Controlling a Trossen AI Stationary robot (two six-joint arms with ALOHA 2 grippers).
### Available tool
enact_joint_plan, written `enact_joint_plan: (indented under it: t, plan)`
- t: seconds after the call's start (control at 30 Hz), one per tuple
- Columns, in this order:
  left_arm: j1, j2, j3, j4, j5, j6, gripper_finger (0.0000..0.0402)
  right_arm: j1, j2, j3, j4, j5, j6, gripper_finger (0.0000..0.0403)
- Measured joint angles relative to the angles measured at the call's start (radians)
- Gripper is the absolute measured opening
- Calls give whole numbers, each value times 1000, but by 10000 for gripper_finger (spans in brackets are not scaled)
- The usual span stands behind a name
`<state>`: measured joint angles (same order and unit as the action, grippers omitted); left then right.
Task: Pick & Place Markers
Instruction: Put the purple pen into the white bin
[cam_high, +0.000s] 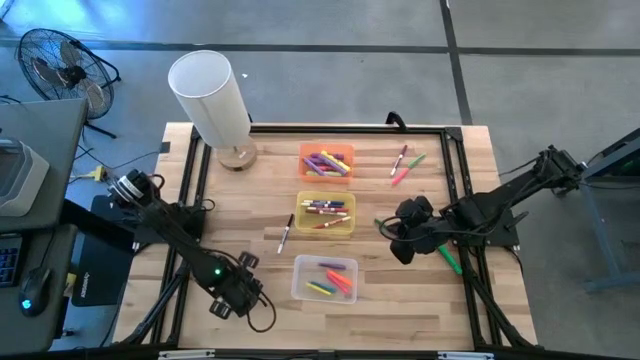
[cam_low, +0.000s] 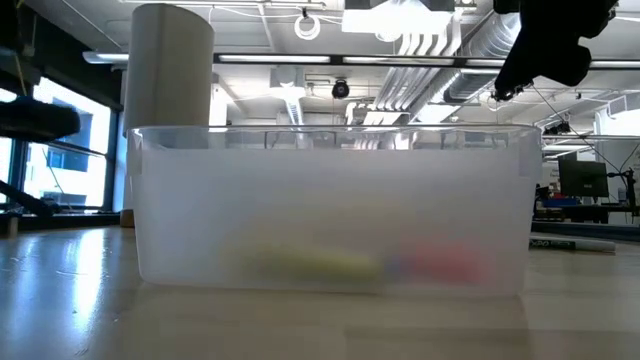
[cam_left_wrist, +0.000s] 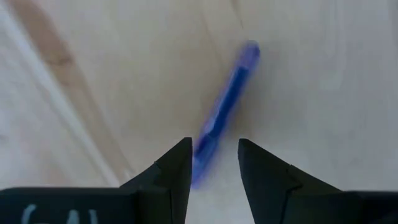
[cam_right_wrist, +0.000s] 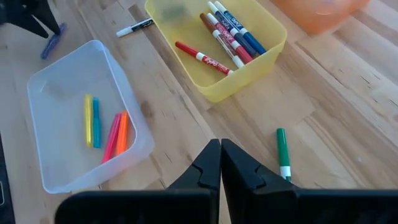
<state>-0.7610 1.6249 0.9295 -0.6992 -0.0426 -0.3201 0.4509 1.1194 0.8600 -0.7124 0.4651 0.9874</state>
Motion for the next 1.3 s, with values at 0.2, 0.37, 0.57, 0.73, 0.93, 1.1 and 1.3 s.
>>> enact_joint_plan:
  t: [0.2,0.37,0.57,0.73,0.93,1.1,1.3]
  plan:
    - [-8,75,4,0,18,20,127,2,0,0,-1,5,-1,2]
    - [-5,103,4,14,0,23,119,2,0,0,-2,4,-21,1]
    - [-6,105,5,23,5,-58,31,2,0,0,-5,-1,-23,1]
    - [-6,109,26,14,-12,-186,34,14,0,0,0,-5,-1,2]
    - [9,119,196,-116,-126,-184,33,55,0,0,0,-4,0,2]
    - [44,121,375,-214,-174,-82,33,69,0,1,12,1,3,1]
    - [136,116,541,-226,-269,114,33,69,0,1,38,2,3,1]
